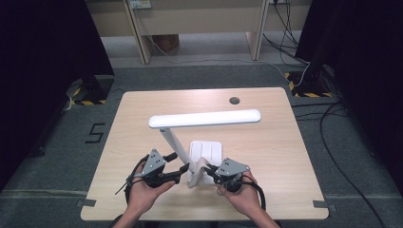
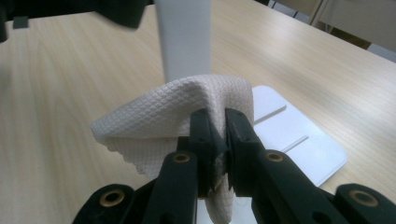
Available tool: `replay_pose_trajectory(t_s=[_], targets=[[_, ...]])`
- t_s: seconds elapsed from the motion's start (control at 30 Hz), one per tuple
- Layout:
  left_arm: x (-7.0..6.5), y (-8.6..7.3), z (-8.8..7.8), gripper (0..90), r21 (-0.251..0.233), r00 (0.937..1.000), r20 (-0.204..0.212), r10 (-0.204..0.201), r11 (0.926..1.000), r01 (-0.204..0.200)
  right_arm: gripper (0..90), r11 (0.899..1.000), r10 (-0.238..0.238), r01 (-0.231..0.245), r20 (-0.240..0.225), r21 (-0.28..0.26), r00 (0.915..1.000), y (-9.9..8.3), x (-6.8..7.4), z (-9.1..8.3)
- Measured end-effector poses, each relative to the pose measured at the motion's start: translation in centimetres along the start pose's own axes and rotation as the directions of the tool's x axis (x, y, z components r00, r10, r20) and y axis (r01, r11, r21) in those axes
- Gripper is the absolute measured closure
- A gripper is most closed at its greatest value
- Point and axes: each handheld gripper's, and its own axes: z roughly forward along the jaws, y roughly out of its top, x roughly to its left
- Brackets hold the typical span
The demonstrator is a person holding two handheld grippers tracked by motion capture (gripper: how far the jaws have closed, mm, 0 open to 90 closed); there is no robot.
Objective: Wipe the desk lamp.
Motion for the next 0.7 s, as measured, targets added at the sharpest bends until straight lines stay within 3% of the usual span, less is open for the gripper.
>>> replay_pose_trajectory(t_s=[0.3,0.47,0.53,0.57,0.7], targets=[[0.8,0.6,0.9,41.3,-0.051,0.9977,-0.045,-0.052,0.9975,0.049,82.8,0.997,-0.009,0.014,-0.060,0.072,0.9982,-0.8,1.4,1.5],[0.8,1.0,1.1,48.9,-0.085,0.9968,-0.055,-0.058,0.9950,0.054,82.8,0.995,-0.012,0.020,-0.086,0.093,0.9962,-0.8,2.2,2.0],[0.8,1.1,1.1,50.4,-0.091,0.9964,-0.058,-0.061,0.9943,0.056,82.8,0.995,-0.019,0.029,-0.098,0.097,0.9950,-0.6,2.5,2.1],[0.8,1.2,1.1,51.6,-0.094,0.9965,-0.059,-0.060,0.9941,0.054,82.8,0.994,-0.044,0.054,-0.107,0.092,0.9932,-0.5,2.5,2.2],[0.6,1.4,1.2,56.3,-0.095,0.9968,-0.058,-0.055,0.9943,0.049,82.8,0.991,-0.046,0.061,-0.128,0.117,0.9907,-0.5,2.8,2.8]])
